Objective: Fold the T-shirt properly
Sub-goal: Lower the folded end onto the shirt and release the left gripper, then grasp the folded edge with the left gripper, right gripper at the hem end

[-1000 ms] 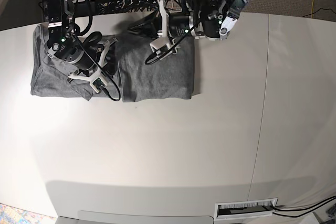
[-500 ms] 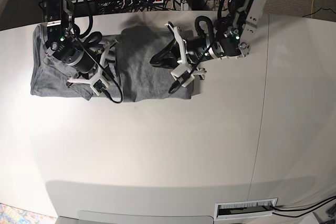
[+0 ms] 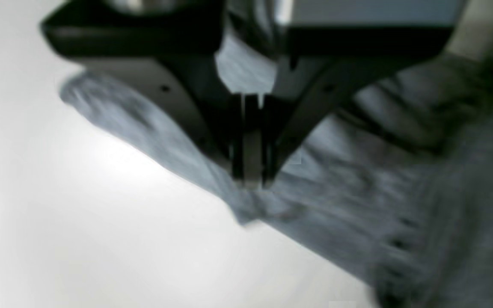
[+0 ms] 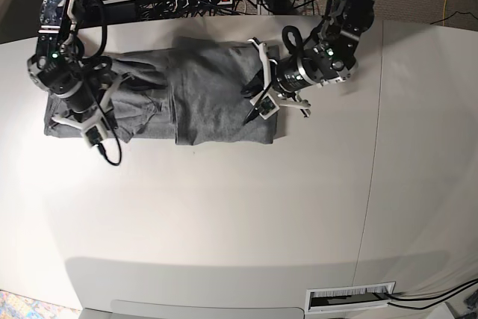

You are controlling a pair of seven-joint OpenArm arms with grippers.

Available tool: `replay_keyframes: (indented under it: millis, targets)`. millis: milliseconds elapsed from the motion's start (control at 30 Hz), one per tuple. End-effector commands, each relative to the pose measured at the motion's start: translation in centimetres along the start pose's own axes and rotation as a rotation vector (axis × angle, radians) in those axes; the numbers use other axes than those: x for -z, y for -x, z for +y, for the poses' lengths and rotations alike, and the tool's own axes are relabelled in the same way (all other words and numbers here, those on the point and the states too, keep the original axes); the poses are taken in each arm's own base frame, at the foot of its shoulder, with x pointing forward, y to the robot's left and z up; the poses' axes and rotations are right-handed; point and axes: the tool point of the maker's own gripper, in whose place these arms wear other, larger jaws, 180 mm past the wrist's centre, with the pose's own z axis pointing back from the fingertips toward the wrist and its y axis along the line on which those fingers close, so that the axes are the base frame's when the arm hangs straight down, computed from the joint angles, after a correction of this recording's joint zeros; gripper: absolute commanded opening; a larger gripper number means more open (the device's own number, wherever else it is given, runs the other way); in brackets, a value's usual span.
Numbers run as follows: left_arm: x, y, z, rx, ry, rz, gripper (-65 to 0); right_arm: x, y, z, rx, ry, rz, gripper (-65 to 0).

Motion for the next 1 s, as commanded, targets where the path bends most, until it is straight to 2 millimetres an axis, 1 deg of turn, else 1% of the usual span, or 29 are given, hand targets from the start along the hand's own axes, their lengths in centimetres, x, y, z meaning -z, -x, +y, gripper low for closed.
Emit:
replay_keyframes:
  millis: [0,133,167,267,300,333,367,567,633,700,767,867,967]
  targets:
    - [-0.6,1.5,1.5,0.033,-0.043,0.072,-65.0,-0.7,-1.0,-1.0,0.004,0.022,-0.043,-65.0]
    - [-2.2,3.8,3.5,0.084,-0.079,0.148,-65.0,-1.5,0.9,-2.1,0.02,0.048,0.033,-65.0]
    - [-2.6,4.3,4.0,0.093,-0.088,0.164,-65.0,-1.6,1.4,-2.3,0.014,0.05,0.059,-62.5]
    - [-3.9,5.6,5.8,0.099,-0.136,0.205,-65.0,-1.8,2.2,-2.2,0.004,0.045,0.086,-47.9]
    - [-4.4,6.1,6.3,0.103,-0.15,0.22,-65.0,-1.8,2.3,-2.1,0.006,0.042,0.085,-43.6]
    - [-4.8,6.5,6.8,0.111,-0.157,0.233,-65.0,-1.8,2.5,-2.0,0.007,0.039,0.09,-41.1]
    - [-5.2,6.9,7.1,0.119,-0.162,0.247,-65.0,-1.8,2.7,-1.8,0.007,0.036,0.092,-40.3]
    - [-7.6,10.0,8.4,0.142,-0.175,0.324,-65.0,-1.8,3.0,-1.5,0.033,0.027,0.098,-40.3]
    - [-8.2,11.0,8.7,0.142,-0.177,0.346,-65.0,-1.8,3.1,-1.5,0.097,0.043,0.083,-40.3]
    - [-8.7,11.8,8.7,0.14,-0.177,0.357,-65.0,-2.0,3.1,-1.0,0.194,0.034,0.041,-40.3]
    - [-8.9,12.2,8.8,0.13,-0.192,0.366,-65.0,-2.2,3.1,-0.4,0.305,0.02,-0.011,-40.3]
    - [-8.9,12.3,8.7,0.126,-0.194,0.367,-65.0,-2.8,3.3,0.1,0.457,0.009,-0.073,-40.3]
    - [-9.0,12.3,8.7,0.126,-0.194,0.368,-65.0,-3.4,4.3,0.0,0.52,0.024,-0.073,-40.3]
